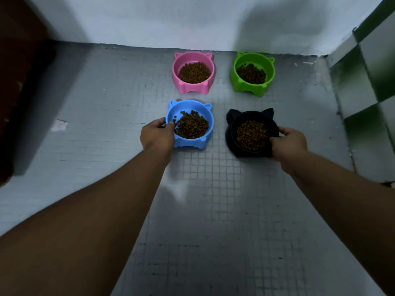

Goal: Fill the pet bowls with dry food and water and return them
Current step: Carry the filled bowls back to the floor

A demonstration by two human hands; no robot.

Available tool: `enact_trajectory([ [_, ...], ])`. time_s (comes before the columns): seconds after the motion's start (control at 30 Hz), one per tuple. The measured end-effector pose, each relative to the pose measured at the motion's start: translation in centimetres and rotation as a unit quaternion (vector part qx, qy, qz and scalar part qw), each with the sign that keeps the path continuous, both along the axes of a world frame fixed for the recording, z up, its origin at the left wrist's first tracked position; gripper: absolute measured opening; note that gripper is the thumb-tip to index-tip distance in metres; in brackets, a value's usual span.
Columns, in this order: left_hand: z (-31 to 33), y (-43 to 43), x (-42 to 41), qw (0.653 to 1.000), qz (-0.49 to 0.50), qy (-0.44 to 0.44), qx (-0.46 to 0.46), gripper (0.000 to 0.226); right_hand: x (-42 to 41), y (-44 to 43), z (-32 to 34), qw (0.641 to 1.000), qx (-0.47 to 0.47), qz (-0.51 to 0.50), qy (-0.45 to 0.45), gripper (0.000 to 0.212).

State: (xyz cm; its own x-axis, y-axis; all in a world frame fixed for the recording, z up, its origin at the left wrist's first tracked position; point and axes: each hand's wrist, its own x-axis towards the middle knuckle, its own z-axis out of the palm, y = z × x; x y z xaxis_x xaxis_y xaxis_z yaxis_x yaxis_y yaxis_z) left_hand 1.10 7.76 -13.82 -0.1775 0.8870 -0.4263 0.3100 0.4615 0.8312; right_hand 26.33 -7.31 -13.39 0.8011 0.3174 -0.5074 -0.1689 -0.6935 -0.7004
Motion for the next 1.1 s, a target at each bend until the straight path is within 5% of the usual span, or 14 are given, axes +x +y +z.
enact_trajectory([
  [0.1, -0.2, 0.0, -0.1, 1.000, 0.008, 0.002, -0.013, 0.028, 1.3, -0.3, -2.9, 1.000, -0.007, 0.004, -0.015, 0.059],
  [0.3, 0.2, 0.3, 0.0, 0.998, -0.019, 0.063, -0.023, 0.044, -2.0, 1.0, 1.7, 0.998, -0.050, 0.025, -0.018, 0.056],
  [0.6, 8.9, -1.2, -0.5, 0.963, -0.219, 0.151, 0.033, 0.062, -6.0, 1.5, 11.1, 0.989, -0.104, 0.091, 0.043, 0.078],
  [0.77, 24.3, -5.0, -2.5, 0.924, -0.342, 0.162, 0.057, 0.058, -9.9, -1.2, 27.1, 0.986, -0.072, 0.152, 0.000, 0.074],
  [0.9, 39.3, -8.3, -4.9, 0.901, -0.397, 0.157, 0.073, 0.052, -11.7, -3.8, 41.1, 0.986, -0.041, 0.163, -0.010, 0.097],
  [1.0, 49.8, -10.6, -6.2, 0.894, -0.414, 0.145, 0.097, 0.044, -14.1, -6.5, 51.7, 0.989, 0.004, 0.145, 0.004, 0.064],
  [1.1, 59.0, -12.7, -6.9, 0.887, -0.428, 0.133, 0.113, 0.045, -15.9, -9.3, 60.1, 0.989, 0.034, 0.141, -0.011, 0.058],
])
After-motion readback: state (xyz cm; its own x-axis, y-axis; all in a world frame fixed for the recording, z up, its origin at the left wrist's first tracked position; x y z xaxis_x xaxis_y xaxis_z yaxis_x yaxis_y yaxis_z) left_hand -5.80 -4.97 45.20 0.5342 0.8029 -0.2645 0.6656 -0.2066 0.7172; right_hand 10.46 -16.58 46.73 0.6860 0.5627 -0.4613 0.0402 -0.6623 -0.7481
